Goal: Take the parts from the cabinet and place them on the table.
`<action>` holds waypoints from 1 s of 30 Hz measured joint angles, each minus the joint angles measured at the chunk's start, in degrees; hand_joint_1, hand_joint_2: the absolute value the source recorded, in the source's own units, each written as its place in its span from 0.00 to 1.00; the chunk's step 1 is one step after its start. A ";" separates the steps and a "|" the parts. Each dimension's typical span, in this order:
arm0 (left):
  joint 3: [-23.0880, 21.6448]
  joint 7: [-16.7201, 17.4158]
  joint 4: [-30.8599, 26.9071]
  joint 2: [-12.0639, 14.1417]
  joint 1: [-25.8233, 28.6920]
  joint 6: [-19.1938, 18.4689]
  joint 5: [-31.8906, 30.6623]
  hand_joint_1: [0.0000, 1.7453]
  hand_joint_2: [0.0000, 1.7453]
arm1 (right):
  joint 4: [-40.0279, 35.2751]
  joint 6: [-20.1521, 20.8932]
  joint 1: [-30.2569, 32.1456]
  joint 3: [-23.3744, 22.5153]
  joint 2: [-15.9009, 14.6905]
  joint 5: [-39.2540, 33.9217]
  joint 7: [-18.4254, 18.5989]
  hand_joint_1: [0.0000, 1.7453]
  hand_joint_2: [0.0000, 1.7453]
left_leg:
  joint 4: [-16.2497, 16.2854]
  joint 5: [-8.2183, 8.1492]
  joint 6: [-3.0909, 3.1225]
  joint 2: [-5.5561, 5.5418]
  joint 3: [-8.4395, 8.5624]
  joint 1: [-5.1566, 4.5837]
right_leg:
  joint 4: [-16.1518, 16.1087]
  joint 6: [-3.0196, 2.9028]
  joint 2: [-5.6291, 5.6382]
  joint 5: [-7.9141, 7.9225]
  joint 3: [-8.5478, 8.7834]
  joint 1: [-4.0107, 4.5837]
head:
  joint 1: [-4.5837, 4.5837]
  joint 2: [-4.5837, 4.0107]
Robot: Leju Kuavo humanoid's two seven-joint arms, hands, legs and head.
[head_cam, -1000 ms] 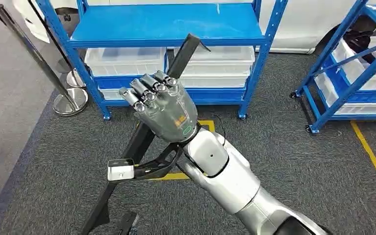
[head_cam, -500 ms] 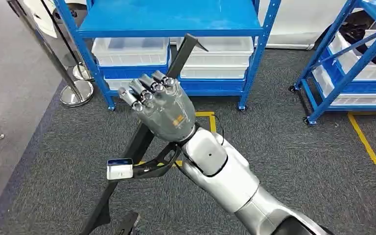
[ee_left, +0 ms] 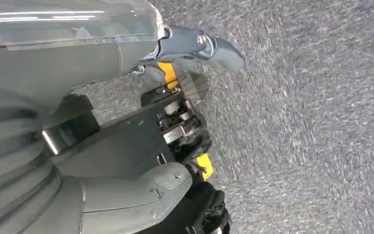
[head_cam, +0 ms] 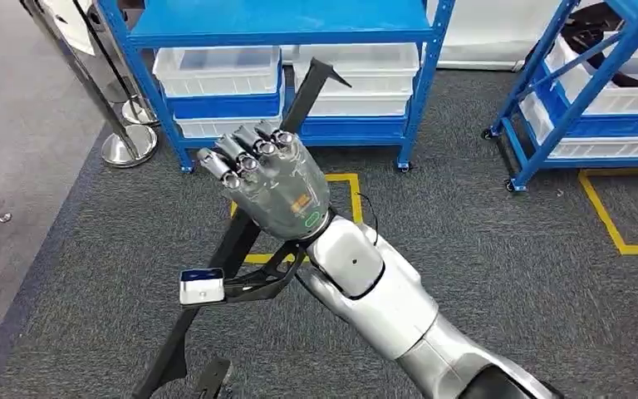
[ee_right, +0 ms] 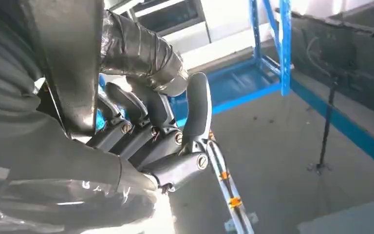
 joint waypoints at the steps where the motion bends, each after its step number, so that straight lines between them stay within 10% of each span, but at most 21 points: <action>1: 0.07 0.00 0.00 0.00 0.02 -0.02 0.00 0.00 1.00 | 0.13 0.02 -0.06 0.00 0.02 0.02 0.00 1.00 1.00 | 0.78 -1.43 -0.21 -0.15 -0.33 0.25 | -0.14 -0.74 -0.29 0.66 -0.33 -0.14 | 0.00 0.00; 4: 0.07 0.02 0.00 0.00 0.13 -0.07 -0.02 0.00 1.00 | 0.17 0.02 -0.08 0.00 0.26 0.02 0.00 1.00 1.00 | 10.84 -10.65 -0.61 -0.15 -3.53 0.25 | -0.15 -1.64 -0.28 2.34 -2.36 0.18 | -0.02 0.00; 6: 0.09 0.04 0.02 0.00 0.15 -0.07 -0.02 0.00 1.00 | 0.35 0.02 -0.02 0.00 0.26 0.02 0.00 1.00 1.00 | 17.69 -12.75 -0.46 -0.20 -4.70 0.22 | -0.05 -1.82 -0.28 3.59 -4.05 0.68 | -0.02 0.00; 8: 0.09 0.04 0.00 0.04 0.17 -0.07 -0.02 0.00 1.00 | 0.48 0.02 0.03 0.00 0.26 0.02 0.00 1.00 1.00 | 15.75 -9.35 0.22 -0.26 -1.70 -0.12 | 0.08 -1.89 -0.25 4.75 -5.63 1.01 | -0.02 0.00; 10: 0.09 0.02 0.00 0.04 0.06 -0.07 -0.02 0.00 1.00 | 0.46 0.02 -0.01 0.00 0.28 0.02 0.00 1.00 1.00 | 6.92 -6.72 1.33 -0.32 5.28 -0.95 | 0.18 -1.79 -0.15 5.73 -6.64 1.10 | -0.02 0.00; 12: 0.09 -0.02 0.00 0.31 -0.24 -0.06 -0.02 0.00 1.00 | 0.41 0.00 -0.10 0.00 0.35 0.02 0.00 1.00 1.00 | -1.62 -9.31 2.38 -0.38 10.62 -1.58 | 0.11 -1.30 -0.30 6.68 -6.97 0.95 | 0.00 0.00; 16: 0.13 -0.02 0.00 0.31 -0.07 -0.07 -0.02 0.00 1.00 | 0.46 0.00 -0.09 0.00 0.39 0.02 0.00 1.00 1.00 | -3.34 -6.72 3.67 -0.08 9.76 -1.18 | -0.65 -0.07 -0.32 8.13 -7.26 0.85 | 0.00 0.00; 20: 0.13 0.07 0.00 0.28 -0.16 -0.17 -0.20 0.00 1.00 | 0.48 0.00 -0.13 -0.02 0.37 0.17 0.02 1.00 1.00 | -3.37 -4.00 4.22 0.14 6.64 -1.23 | 12.26 1.13 -0.03 -3.82 -10.99 0.18 | 0.00 0.00; 22: 0.13 0.15 0.00 0.28 -0.05 -0.24 -0.22 0.00 1.00 | 0.61 0.00 -0.10 -0.09 0.31 0.33 0.00 1.00 1.00 | -2.94 -2.85 3.85 0.27 4.71 -1.09 | 16.68 1.71 -0.07 -2.84 -11.09 -0.34 | 0.00 0.00; 24: 0.13 0.15 0.00 0.28 -0.08 -0.26 -0.39 0.00 1.00 | 0.68 0.00 -0.12 -0.20 0.31 0.68 -0.15 1.00 1.00 | -1.91 -2.11 3.17 0.31 2.65 -0.66 | 11.93 2.35 -0.11 1.20 -6.43 -0.93 | 0.00 0.00; 26: 0.13 0.31 0.00 0.37 -0.13 -0.28 -0.72 0.00 1.00 | 0.61 0.00 -0.21 -0.31 0.31 1.07 -0.31 1.00 1.00 | -0.49 -1.85 2.58 0.24 1.01 -0.46 | 3.09 2.88 -0.19 -0.19 0.34 -1.51 | 0.02 0.00; 30: 0.00 1.18 0.00 0.35 0.15 -0.83 -1.96 0.00 1.00 | 0.63 0.00 0.06 -1.16 0.35 2.03 0.17 1.00 1.00 | 0.17 -0.36 0.71 0.17 -0.08 -0.14 | 0.30 0.58 0.11 -0.76 0.65 -0.29 | -0.02 0.00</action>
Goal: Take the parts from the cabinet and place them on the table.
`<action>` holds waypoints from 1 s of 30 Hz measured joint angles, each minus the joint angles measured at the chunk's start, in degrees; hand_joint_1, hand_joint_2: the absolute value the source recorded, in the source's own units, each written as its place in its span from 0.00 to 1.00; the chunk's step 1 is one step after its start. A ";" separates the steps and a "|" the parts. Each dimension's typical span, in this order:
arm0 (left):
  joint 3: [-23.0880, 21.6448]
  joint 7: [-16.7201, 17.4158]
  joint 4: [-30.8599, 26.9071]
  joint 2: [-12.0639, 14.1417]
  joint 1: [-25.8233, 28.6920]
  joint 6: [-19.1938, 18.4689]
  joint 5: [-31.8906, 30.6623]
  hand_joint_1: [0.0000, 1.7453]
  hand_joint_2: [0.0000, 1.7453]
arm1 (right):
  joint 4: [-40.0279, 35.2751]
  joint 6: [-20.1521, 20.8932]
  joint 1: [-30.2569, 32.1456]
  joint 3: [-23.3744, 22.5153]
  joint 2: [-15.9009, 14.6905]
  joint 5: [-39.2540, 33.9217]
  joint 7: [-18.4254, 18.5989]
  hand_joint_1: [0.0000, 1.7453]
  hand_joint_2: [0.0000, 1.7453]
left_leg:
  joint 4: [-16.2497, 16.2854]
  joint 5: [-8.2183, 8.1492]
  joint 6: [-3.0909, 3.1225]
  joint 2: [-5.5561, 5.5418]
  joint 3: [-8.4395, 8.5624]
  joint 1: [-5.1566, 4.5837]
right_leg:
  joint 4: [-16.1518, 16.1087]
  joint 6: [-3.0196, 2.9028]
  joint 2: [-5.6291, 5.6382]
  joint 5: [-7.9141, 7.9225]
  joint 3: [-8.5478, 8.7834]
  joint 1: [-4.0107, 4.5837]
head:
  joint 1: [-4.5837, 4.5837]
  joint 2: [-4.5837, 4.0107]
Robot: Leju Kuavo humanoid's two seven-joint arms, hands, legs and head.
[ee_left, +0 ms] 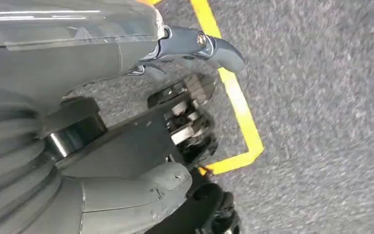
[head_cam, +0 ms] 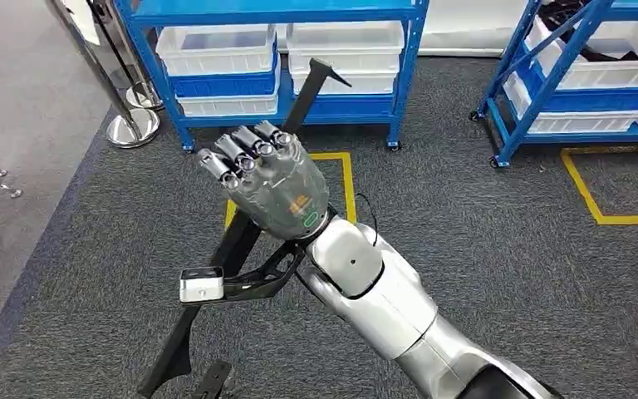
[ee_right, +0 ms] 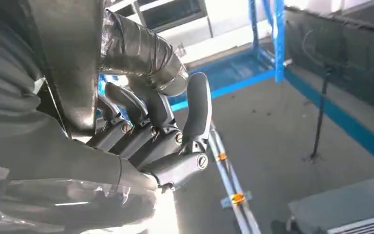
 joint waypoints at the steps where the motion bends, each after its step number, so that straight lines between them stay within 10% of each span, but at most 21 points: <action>1: -0.02 0.11 0.02 0.00 0.08 -0.06 -0.24 0.00 1.00 | 0.04 0.02 0.00 -0.29 -0.09 0.11 0.04 1.00 1.00 | 0.18 -0.35 -0.30 -0.06 -0.40 0.31 | -0.40 -0.84 -0.23 0.73 -0.36 -0.27 | 0.02 0.00; 6: -0.59 0.76 0.04 -0.04 -0.01 -0.46 -1.46 0.00 1.00 | 0.00 0.02 0.64 -1.03 -0.42 1.55 0.59 1.00 1.00 | 15.88 -12.50 -0.85 -0.27 -4.80 0.38 | -0.39 -1.91 -0.26 3.57 -3.69 0.19 | 0.00 0.00; 8: -0.90 0.98 0.04 -0.04 -0.41 -0.46 -1.77 0.00 1.00 | -0.04 0.02 1.05 -1.20 -0.81 1.71 0.59 1.00 1.00 | 15.91 -10.15 -0.56 -0.29 -2.76 0.34 | -0.16 -1.85 -0.27 4.63 -5.22 0.34 | 0.00 0.00; 10: -1.12 1.05 0.04 -0.07 -0.79 -0.46 -1.77 0.00 1.00 | -0.33 0.02 1.14 -1.25 -1.01 1.79 0.59 1.00 1.00 | 7.96 -6.76 0.06 -0.39 3.37 0.23 | 0.01 -1.67 -0.12 5.56 -6.38 0.37 | 0.00 0.00; 12: -1.27 1.05 0.02 -0.04 -1.35 -0.46 -1.80 0.00 1.00 | -0.77 0.00 1.11 -1.53 -1.03 1.79 0.59 1.00 1.00 | -0.79 -8.29 0.88 -0.50 9.37 -0.40 | 0.01 -1.04 -0.06 6.38 -6.92 0.52 | 0.00 0.00; 16: -1.40 0.96 0.04 -0.13 -1.49 -0.24 -1.73 0.00 1.00 | -1.03 0.02 1.10 -1.58 -1.09 0.70 0.44 1.00 1.00 | -2.51 -6.25 1.95 -0.39 8.53 -0.47 | -1.35 0.42 -0.14 8.45 -6.99 0.23 | 0.02 0.00; 21: -1.38 -0.94 0.04 -0.24 -1.69 0.09 -1.14 0.00 1.00 | -0.92 2.41 0.73 -1.03 -1.33 -6.30 -0.02 1.00 1.00 | -3.10 -3.48 3.00 -0.07 5.66 -0.27 | 13.48 1.15 -0.11 -3.49 -11.61 0.12 | 0.04 0.00; 23: -1.38 -1.64 0.04 -0.24 -1.63 0.61 -1.14 0.00 1.00 | -0.68 3.71 0.38 0.10 -1.77 -7.06 -0.35 1.00 1.00 | -2.71 -2.63 2.77 -0.03 4.20 -0.27 | 16.19 1.34 -0.13 -0.86 -11.21 0.08 | 0.04 0.00; 25: -1.38 -1.90 0.04 -0.24 -1.62 0.88 -0.96 0.00 1.00 | -0.61 4.28 -0.27 1.16 -2.12 -7.28 -0.79 1.00 1.00 | -1.93 -2.12 2.43 -0.05 2.92 -0.22 | 9.87 1.22 -0.14 2.78 -6.30 0.00 | 0.04 0.00; 27: -1.36 -2.21 0.04 -0.22 -1.61 1.27 -0.59 0.00 1.00 | -0.63 4.72 -1.29 2.14 -2.30 -7.47 -1.09 1.00 1.00 | -0.90 -2.05 1.94 -0.13 1.83 -0.49 | 0.70 0.83 -0.17 1.24 -0.06 0.23 | 0.04 0.00; 30: -1.27 -2.38 0.04 -0.07 -1.49 1.66 -0.29 0.00 1.00 | -0.76 5.14 -1.86 3.12 -2.71 -7.87 -1.33 1.00 1.00 | -0.43 -1.32 0.84 -0.14 1.30 -0.49 | -0.65 -0.03 -0.04 0.48 -0.01 0.52 | 0.00 0.00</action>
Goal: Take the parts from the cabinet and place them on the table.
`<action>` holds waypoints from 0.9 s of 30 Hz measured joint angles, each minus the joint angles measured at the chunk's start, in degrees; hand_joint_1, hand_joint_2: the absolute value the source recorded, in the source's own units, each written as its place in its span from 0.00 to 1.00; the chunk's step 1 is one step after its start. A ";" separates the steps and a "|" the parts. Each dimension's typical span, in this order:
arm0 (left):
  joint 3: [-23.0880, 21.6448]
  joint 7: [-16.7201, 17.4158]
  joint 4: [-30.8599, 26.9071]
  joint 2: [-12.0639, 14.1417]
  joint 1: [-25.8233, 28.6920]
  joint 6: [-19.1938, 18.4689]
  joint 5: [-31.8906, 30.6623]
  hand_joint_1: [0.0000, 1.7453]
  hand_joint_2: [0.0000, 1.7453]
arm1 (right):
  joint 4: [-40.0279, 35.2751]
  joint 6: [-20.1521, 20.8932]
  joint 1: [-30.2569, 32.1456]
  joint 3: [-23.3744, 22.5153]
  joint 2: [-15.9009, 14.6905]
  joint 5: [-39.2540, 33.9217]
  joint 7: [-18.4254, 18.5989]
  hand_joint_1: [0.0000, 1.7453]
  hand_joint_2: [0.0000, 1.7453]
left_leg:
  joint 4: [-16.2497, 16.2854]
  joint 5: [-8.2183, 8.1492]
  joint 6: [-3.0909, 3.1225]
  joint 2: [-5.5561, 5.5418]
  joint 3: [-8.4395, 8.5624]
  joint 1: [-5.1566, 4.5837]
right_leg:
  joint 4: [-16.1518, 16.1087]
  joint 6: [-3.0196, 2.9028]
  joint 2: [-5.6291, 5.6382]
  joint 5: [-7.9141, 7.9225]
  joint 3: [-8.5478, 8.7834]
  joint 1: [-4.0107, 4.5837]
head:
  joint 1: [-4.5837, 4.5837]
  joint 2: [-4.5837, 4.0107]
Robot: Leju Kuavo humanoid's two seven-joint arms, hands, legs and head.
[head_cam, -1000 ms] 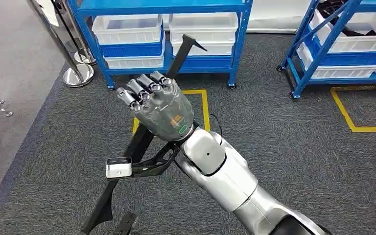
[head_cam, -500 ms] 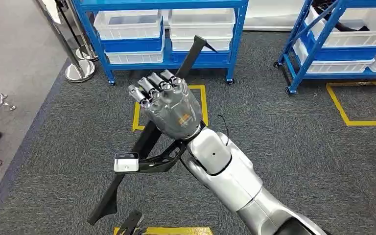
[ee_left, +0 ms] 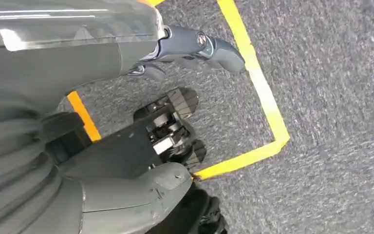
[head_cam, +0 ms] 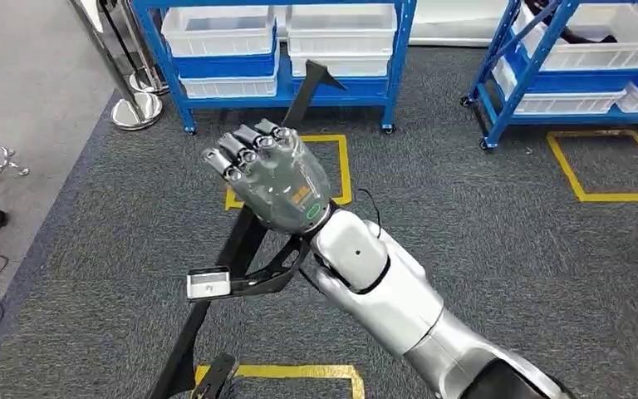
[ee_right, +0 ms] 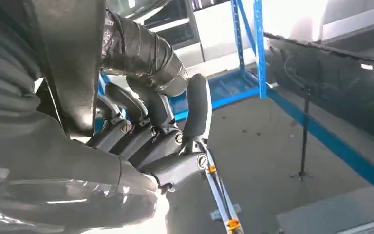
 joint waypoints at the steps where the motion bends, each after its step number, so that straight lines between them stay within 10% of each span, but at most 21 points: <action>1: 0.02 -0.02 -0.02 0.09 0.15 0.13 0.00 0.00 1.00 | -0.11 0.00 -0.01 0.16 -0.31 -0.37 -0.09 1.00 1.00 | 0.02 0.17 -0.30 -0.01 -0.11 0.06 | -0.26 -0.53 0.01 0.32 -0.09 -0.07 | 0.04 0.00; 3: 0.04 -0.02 0.00 0.22 0.47 0.22 -0.02 0.00 1.00 | -0.68 -0.04 -0.08 0.51 -0.72 -1.05 -0.33 1.00 1.00 | 2.45 -2.43 -0.84 -0.19 -1.28 0.35 | -0.48 -1.51 -0.17 0.97 -0.38 -0.37 | -0.02 0.00; 7: 0.04 -0.02 0.00 0.59 0.96 0.29 -0.04 0.00 1.00 | -1.49 -0.04 -0.03 1.12 -1.55 -1.73 -0.61 1.00 1.00 | 17.71 -9.80 -1.53 -0.18 -6.82 0.51 | -0.33 -1.87 -0.24 1.68 -1.45 -0.11 | 0.00 0.00; 9: 0.04 -0.02 -0.02 0.72 1.14 0.29 -0.11 0.00 1.00 | -1.64 -0.13 -0.01 1.14 -2.03 -2.05 -0.66 1.00 1.00 | 14.18 -6.94 -1.31 -0.27 -4.24 0.50 | -0.13 -1.76 0.24 1.80 -1.68 -0.06 | 0.00 0.00; 11: 0.04 -0.02 -0.02 0.81 1.13 0.31 -0.13 0.00 1.00 | -2.38 -0.37 -0.02 1.14 -2.38 -3.42 -0.72 1.00 1.00 | 4.11 -2.61 -0.63 -1.72 1.68 0.50 | -0.03 -1.66 0.80 1.85 -1.64 0.00 | 0.02 0.00; 13: 0.07 -0.02 -0.02 1.16 1.17 0.35 -0.24 0.00 1.00 | -3.10 -1.01 -0.10 1.14 -2.56 -4.55 -1.00 1.00 1.00 | 0.14 -3.52 0.03 -4.41 4.15 0.42 | -0.08 -0.96 1.46 2.26 -2.24 -0.22 | 0.00 0.00; 17: 0.07 0.15 -0.02 1.55 1.07 0.39 -0.50 0.00 1.00 | -4.59 -1.49 0.20 1.14 -3.30 -4.83 -1.61 1.00 1.00 | -2.62 -2.36 1.15 -2.16 4.94 0.76 | -0.56 0.68 3.20 2.77 -2.59 -0.50 | -0.02 0.00; 18: 0.07 0.13 -0.02 1.57 0.81 0.46 -0.53 0.00 1.00 | -4.92 -1.64 0.20 1.14 -3.50 -4.81 -1.73 1.00 1.00 | -3.10 -2.12 1.38 -1.44 5.27 0.48 | 0.53 0.87 1.88 1.96 -3.14 -0.32 | 0.04 0.00; 21: 0.09 0.15 -0.02 1.70 0.30 0.46 -0.52 0.00 1.00 | -5.64 -1.92 0.27 1.14 -3.72 -4.57 -1.77 1.00 1.00 | -2.91 -2.10 1.84 0.12 5.03 0.31 | 12.43 1.28 0.59 -3.56 -9.15 -0.49 | 0.00 0.00; 23: 0.09 0.15 -0.02 1.77 0.18 0.46 -0.53 0.00 1.00 | -5.79 -1.92 0.46 1.14 -4.00 -4.54 -1.77 1.00 1.00 | -2.36 -2.30 1.80 1.23 4.73 0.32 | 15.81 1.57 0.38 -3.25 -11.26 -0.56 | 0.02 0.00; 26: 0.09 0.15 -0.02 1.73 -0.06 0.46 -0.50 0.00 1.00 | -6.36 -1.92 0.43 1.14 -4.20 -4.54 -1.79 1.00 1.00 | -1.13 -3.13 1.35 2.76 4.58 0.44 | 3.99 1.72 -1.42 3.73 -5.28 -0.84 | 0.02 0.00; 27: 0.09 0.15 -0.02 1.75 -0.16 0.46 -0.48 0.00 1.00 | -6.60 -1.90 0.38 1.14 -4.20 -4.57 -1.79 1.00 1.00 | -0.55 -3.50 0.93 3.09 4.41 0.34 | 0.88 1.59 -3.85 3.32 -3.93 -0.57 | 0.04 0.00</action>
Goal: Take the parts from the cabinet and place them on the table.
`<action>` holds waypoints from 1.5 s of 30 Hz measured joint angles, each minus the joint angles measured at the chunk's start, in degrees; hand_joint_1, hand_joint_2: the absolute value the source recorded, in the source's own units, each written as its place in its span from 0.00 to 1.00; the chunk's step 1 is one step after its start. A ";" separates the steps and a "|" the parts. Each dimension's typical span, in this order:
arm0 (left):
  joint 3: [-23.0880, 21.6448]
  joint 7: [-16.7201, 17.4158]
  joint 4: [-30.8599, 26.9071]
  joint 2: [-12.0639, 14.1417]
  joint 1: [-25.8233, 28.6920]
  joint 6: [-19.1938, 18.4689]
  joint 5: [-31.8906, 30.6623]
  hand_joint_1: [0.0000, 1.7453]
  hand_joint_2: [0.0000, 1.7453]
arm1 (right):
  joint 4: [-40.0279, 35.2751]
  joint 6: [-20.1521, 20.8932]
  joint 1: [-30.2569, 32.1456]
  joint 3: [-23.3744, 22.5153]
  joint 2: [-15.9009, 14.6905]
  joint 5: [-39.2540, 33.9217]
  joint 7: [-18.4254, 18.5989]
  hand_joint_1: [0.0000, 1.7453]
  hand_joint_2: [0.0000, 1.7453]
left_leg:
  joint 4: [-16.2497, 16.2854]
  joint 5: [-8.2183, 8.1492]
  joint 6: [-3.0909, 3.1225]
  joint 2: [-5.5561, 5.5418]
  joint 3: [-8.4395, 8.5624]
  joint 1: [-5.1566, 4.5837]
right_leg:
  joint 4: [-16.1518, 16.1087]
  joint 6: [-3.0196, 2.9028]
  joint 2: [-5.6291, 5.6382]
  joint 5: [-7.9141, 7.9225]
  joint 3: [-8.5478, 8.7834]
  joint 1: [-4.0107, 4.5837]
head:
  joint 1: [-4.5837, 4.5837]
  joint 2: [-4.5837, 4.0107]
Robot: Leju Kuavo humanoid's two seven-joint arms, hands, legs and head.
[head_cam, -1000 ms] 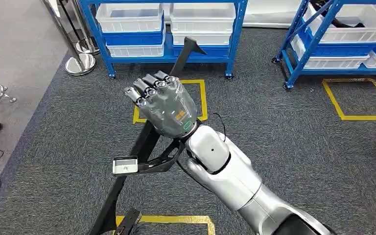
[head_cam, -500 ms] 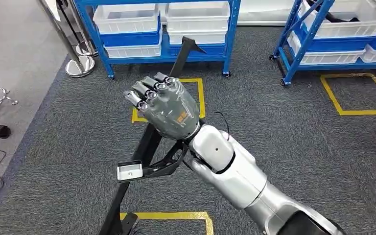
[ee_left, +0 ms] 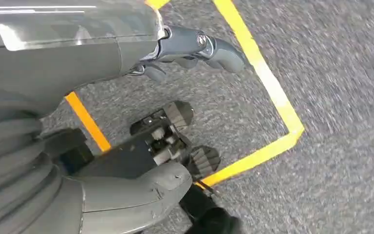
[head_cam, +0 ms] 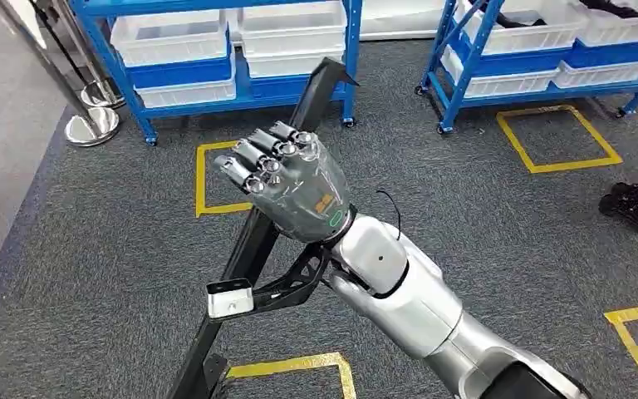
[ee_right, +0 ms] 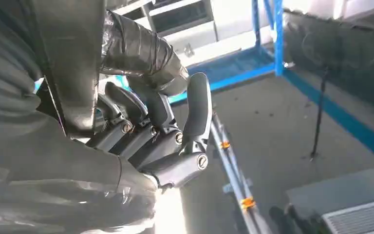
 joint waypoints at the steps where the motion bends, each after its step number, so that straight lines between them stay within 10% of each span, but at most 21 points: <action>1: 0.00 -0.07 0.00 0.04 -0.29 0.00 0.09 0.00 1.00 | -0.17 0.00 -0.12 0.00 0.13 0.00 -0.02 1.00 1.00 | 0.80 -0.41 -0.46 0.21 -0.44 -0.51 | -0.28 -0.88 0.13 0.16 -0.13 0.48 | -0.04 0.00; 4: 0.02 -0.22 0.00 0.11 -0.75 0.00 0.24 0.00 1.00 | -0.30 0.04 -0.28 0.00 0.17 -0.09 -0.33 1.00 1.00 | 0.57 -0.28 -1.02 1.63 -0.36 -0.37 | -0.06 -1.91 2.03 0.40 -0.69 0.71 | 0.00 0.00; 6: 0.02 -0.53 0.00 0.22 -1.20 0.07 0.50 0.00 1.00 | -0.50 0.24 -0.59 0.00 0.42 -0.18 -0.66 1.00 1.00 | 1.91 -1.94 -1.88 -0.54 -0.92 0.04 | -0.55 -2.77 2.85 0.97 -0.74 0.26 | -0.02 0.00; 9: 0.17 -0.83 0.00 0.65 -1.30 0.33 0.48 0.00 1.00 | -0.52 0.37 -1.06 0.00 1.46 -0.20 -0.74 1.00 1.00 | 13.90 -8.63 -2.12 -3.04 -6.02 0.06 | -0.54 -3.38 4.52 1.38 -1.28 0.37 | -0.04 0.00; 11: 0.17 -0.87 0.00 0.81 -1.22 0.50 0.44 0.00 1.00 | -0.50 0.33 -1.02 0.02 1.53 -0.35 -0.79 1.00 1.00 | 18.50 -9.38 -1.88 -3.28 -8.08 0.06 | -0.49 -3.39 5.77 1.60 -1.46 0.54 | -0.04 0.00; 14: 0.20 -0.90 0.00 1.16 -1.27 0.61 0.37 0.00 1.00 | -0.57 0.26 -1.12 0.02 1.79 -0.41 -0.92 1.00 1.00 | 7.58 -2.70 -0.95 -4.33 -2.59 0.01 | -0.36 -3.16 7.92 1.84 -1.43 0.64 | -0.04 0.00; 16: 0.26 -0.92 0.00 1.57 -1.28 0.85 0.37 0.00 1.00 | -0.59 0.15 -1.38 0.02 2.05 -0.74 -0.96 1.00 1.00 | 1.27 -1.53 -0.15 -8.56 0.30 0.02 | -0.33 -2.64 8.99 2.20 -1.70 0.68 | -0.04 0.00; 24: 0.26 -0.92 0.00 1.62 -1.27 0.98 0.31 0.00 1.00 | -0.59 0.13 -1.40 0.02 2.12 -0.85 -1.01 1.00 1.00 | 0.44 -1.46 -0.21 -8.27 0.55 -0.07 | -0.30 -2.39 9.56 2.37 -1.91 0.47 | -0.04 0.00; 27: 0.26 -0.79 0.00 1.68 -1.11 1.03 0.09 0.00 1.00 | -0.63 -0.11 -1.31 0.02 2.12 -0.85 -1.12 1.00 1.00 | 0.41 -1.05 0.24 -6.92 0.65 -0.44 | -1.02 -1.12 11.10 3.21 -2.24 0.09 | -0.02 0.00; 28: 0.26 -0.79 0.00 1.68 -1.11 0.96 0.00 0.00 1.00 | -0.63 -0.15 -1.27 0.02 2.10 -0.74 -1.20 1.00 1.00 | -0.98 -0.01 0.63 -5.55 1.08 0.27 | -0.44 -1.03 9.57 2.83 -2.46 0.25 | 0.00 0.00; 29: 0.28 -1.29 0.00 1.86 0.05 0.57 0.22 0.00 1.00 | -0.63 -0.26 -1.06 0.04 2.05 -0.74 -1.20 1.00 1.00 | -1.33 0.27 1.33 -2.19 0.69 -0.27 | 14.56 -0.18 4.33 -5.54 -9.33 0.39 | 0.00 0.00; 32: 0.31 -2.06 0.00 1.62 0.20 0.46 0.55 0.00 1.00 | -0.37 -0.11 -1.00 0.04 2.03 -0.74 -1.20 1.00 1.00 | -0.84 -0.06 0.89 0.40 0.53 -0.12 | 6.36 0.23 2.82 -0.34 -4.02 -0.09 | 0.00 0.00; 34: 0.31 -2.21 0.00 1.38 0.24 0.35 0.46 0.00 1.00 | -0.33 0.11 -1.26 0.13 2.12 -0.72 -1.20 1.00 1.00 | 0.14 -0.83 0.06 1.30 0.25 -0.63 | -0.41 -0.22 -1.39 0.21 -0.30 0.94 | 0.00 0.00; 38: 0.31 -2.62 0.00 0.41 0.41 0.28 0.33 0.00 1.00 | -0.26 0.17 -1.25 0.42 2.05 -0.70 -1.31 1.00 1.00 | 0.42 -1.24 -0.88 3.59 0.47 -0.59 | -0.51 -1.97 1.72 0.71 -0.96 0.89 | -0.04 0.00; 41: 0.31 -2.82 0.00 0.07 0.52 0.26 0.35 0.00 1.00 | -0.26 0.20 -1.38 0.44 2.10 -0.72 -1.33 1.00 1.00 | 6.62 -6.02 -1.64 -2.47 -2.02 0.07 | -0.87 -2.87 3.37 1.19 -0.92 0.39 | -0.04 0.00; 43: 0.31 -2.82 0.00 0.02 0.85 0.24 0.33 0.00 1.00 | -0.24 0.22 -1.26 0.61 2.08 -0.74 -1.33 1.00 1.00 | 15.74 -9.88 -1.85 -3.22 -6.26 0.07 | -0.83 -3.06 4.94 1.31 -1.07 0.58 | -0.04 0.00; 45: 0.31 -2.82 0.00 -0.07 1.05 0.24 0.33 0.00 1.00 | -0.24 0.24 -1.19 0.85 2.05 -0.74 -1.34 1.00 1.00 | 17.77 -8.82 -1.69 -3.29 -7.54 0.07 | -0.70 -3.12 6.63 1.37 -1.15 0.70 | -0.04 0.00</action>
